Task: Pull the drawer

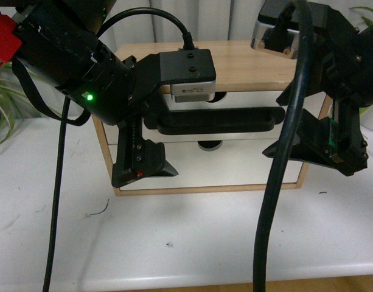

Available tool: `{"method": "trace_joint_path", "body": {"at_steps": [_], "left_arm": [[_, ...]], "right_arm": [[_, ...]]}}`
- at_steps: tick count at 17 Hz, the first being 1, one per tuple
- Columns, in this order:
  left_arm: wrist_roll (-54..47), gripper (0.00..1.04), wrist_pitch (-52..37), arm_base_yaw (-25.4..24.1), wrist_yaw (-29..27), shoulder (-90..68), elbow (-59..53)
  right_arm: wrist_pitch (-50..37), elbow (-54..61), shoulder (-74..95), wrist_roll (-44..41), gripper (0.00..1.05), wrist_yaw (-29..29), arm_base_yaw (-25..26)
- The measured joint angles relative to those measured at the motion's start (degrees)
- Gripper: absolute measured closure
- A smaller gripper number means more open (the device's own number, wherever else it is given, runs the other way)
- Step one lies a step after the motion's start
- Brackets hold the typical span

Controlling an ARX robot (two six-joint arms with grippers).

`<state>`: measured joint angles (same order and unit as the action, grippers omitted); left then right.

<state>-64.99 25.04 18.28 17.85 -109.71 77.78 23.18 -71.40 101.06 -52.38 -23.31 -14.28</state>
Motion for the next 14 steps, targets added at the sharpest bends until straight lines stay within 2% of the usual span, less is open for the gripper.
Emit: {"method": "trace_joint_path", "body": {"at_steps": [9,14], "left_arm": [[-2.4,0.07,0.0,0.4,-0.2,-0.4,0.0],[-3.0,0.07,0.0,0.8,-0.5,-0.4,0.0]], "right_arm": [[-1.0,-6.9,8.8,-0.6,0.06,-0.5,-1.9],[1.6,-8.4,10.6,-0.7,0.06,-0.2,-2.2]]}}
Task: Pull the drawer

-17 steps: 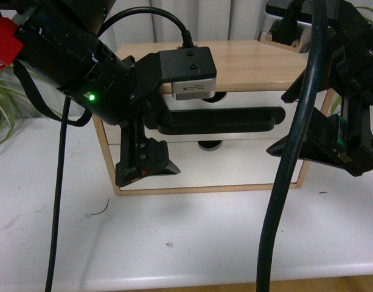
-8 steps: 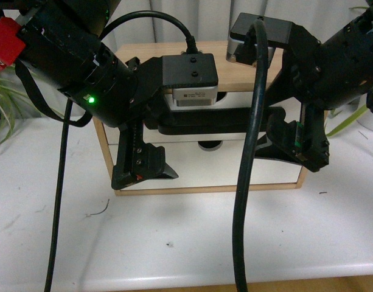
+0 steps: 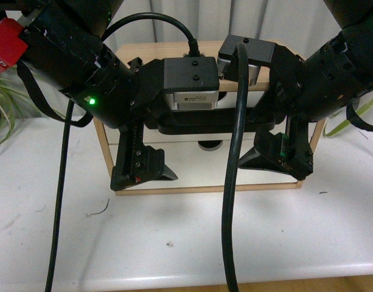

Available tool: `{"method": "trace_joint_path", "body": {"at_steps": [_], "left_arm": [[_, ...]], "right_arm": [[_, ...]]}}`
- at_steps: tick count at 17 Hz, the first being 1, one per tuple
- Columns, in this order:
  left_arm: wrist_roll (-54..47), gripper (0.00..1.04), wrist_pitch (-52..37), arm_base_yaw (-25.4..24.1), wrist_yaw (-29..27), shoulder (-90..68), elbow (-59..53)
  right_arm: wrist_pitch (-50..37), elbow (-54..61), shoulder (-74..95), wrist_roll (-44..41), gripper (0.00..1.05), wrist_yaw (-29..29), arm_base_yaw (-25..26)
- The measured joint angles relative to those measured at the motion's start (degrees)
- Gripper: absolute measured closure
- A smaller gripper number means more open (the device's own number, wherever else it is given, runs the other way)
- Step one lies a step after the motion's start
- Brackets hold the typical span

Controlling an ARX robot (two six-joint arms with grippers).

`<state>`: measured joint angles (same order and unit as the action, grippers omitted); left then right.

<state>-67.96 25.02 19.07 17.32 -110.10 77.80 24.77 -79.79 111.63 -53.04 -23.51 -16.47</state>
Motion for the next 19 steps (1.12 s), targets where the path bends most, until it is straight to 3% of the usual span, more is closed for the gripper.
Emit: {"method": "trace_joint_path", "body": {"at_steps": [6,10,19], "left_arm": [[-1.7,0.07,1.1,1.6,-1.4,0.0,-0.5],[-7.3,0.07,6.9,2.8,-2.3,3.2,-2.8],[-11.7,0.07,6.2,3.6,-1.3,14.4,-15.2]], "right_arm": [[4.4,-2.3,2.0,-2.9,0.06,-1.3,0.7],[11.2,0.1,-1.3,-5.2,0.06,-2.2,-0.4],[8.0,12.9,-11.3,-2.3,0.06,-1.4,-4.2]]}}
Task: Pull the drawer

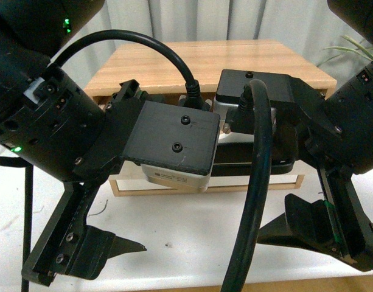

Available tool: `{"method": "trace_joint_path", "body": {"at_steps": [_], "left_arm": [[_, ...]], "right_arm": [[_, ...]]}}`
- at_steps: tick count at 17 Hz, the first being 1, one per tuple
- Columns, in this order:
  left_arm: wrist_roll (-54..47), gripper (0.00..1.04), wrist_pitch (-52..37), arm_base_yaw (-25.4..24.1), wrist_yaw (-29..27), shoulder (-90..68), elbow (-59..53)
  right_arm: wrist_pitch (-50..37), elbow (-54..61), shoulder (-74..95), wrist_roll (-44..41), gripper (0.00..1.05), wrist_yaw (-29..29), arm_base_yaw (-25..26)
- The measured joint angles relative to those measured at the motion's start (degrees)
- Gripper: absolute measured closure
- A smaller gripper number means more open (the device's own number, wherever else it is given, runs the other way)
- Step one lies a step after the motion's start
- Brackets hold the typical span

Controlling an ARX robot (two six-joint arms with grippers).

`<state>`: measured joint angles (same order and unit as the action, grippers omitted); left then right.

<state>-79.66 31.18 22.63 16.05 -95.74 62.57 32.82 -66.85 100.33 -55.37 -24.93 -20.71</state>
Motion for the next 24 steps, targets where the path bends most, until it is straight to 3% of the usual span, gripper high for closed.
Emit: {"method": "trace_joint_path", "body": {"at_steps": [6,10,12,14,16,17,19,22,24], "left_arm": [[10.4,0.07,-17.1,-1.5,6.7,10.6,-8.9],[18.3,0.07,-27.9,-2.5,4.8,22.6,-17.2],[26.8,0.07,-36.1,-4.8,1.0,29.5,-22.8],[39.9,0.07,-43.8,-7.9,-7.5,39.6,-30.2],[52.0,0.07,-41.3,-8.0,-12.8,51.0,-39.1],[58.6,0.07,-37.0,-8.3,-14.6,57.0,-43.5],[69.2,0.07,-29.4,-13.5,-15.0,70.1,-47.2],[78.4,0.07,-24.5,-22.5,-10.1,79.9,-49.6],[80.0,0.07,-24.0,-22.9,-10.0,79.3,-50.5]], "right_arm": [[-16.0,9.0,-12.9,12.1,0.06,-3.7,0.7],[-22.2,16.9,-25.0,16.3,0.06,0.6,3.0],[-29.3,23.2,-32.3,20.0,0.06,6.2,5.0],[-37.5,31.1,-43.2,26.5,0.06,15.0,8.0],[-40.7,39.6,-54.8,34.8,0.06,24.2,9.2],[-38.3,44.4,-61.3,39.6,0.06,28.9,9.1],[-32.1,51.2,-73.6,47.7,0.06,39.3,6.9],[-27.3,54.4,-85.4,56.9,0.06,49.3,3.2],[-27.1,55.9,-86.5,60.4,0.06,52.4,3.6]]}}
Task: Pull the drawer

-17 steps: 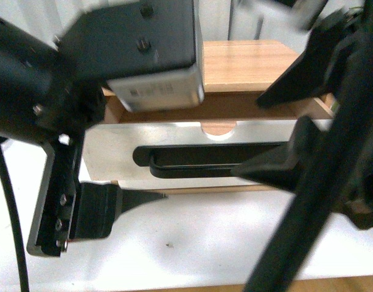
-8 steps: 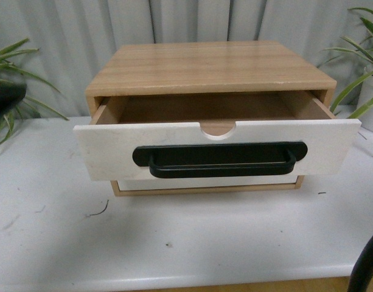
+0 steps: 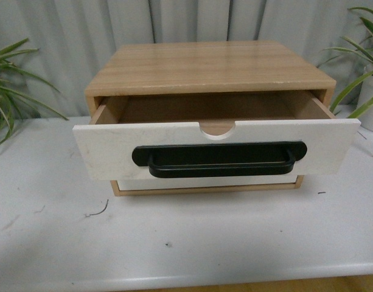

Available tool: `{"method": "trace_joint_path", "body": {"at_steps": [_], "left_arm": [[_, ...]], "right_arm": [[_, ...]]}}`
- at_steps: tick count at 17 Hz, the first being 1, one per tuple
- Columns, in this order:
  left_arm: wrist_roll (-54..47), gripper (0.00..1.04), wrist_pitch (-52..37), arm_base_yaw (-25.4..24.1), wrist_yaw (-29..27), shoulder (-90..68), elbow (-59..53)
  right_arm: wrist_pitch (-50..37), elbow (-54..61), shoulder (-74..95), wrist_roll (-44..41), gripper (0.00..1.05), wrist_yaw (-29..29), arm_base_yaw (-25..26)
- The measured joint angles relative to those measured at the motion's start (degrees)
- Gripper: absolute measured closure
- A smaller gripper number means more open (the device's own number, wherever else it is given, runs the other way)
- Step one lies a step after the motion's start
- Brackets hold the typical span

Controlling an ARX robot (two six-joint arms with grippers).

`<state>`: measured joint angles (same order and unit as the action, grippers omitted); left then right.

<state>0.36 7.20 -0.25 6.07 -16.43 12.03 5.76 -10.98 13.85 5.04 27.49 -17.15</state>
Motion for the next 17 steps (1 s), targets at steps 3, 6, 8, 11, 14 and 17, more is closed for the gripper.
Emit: {"method": "trace_joint_path", "body": {"at_steps": [3,6,8,11,14,17], "left_arm": [[0.7,0.09,-2.8,0.1,-0.7,0.5,-0.6],[0.5,0.41,-9.0,0.2,-6.1,7.0,-5.4],[0.5,0.61,-6.1,0.2,-6.1,12.6,-7.3],[0.5,0.95,-6.6,0.3,-6.1,13.0,-8.1],[0.3,1.03,-6.7,0.3,-6.1,13.8,-9.0],[0.3,1.03,-6.4,0.3,-6.3,15.8,-11.3]], "right_arm": [[-1.9,0.4,-0.6,0.9,0.08,-1.4,0.4],[-5.4,4.5,-8.3,-3.5,0.41,-17.1,7.8],[-4.9,5.9,-9.5,-4.6,0.61,-25.5,14.7],[-5.3,7.1,-10.4,-4.7,0.95,-27.5,17.1],[-5.3,8.0,-11.1,-4.9,1.03,-27.5,17.2],[-5.1,10.3,-13.6,-4.9,1.03,-27.3,17.2]]}}
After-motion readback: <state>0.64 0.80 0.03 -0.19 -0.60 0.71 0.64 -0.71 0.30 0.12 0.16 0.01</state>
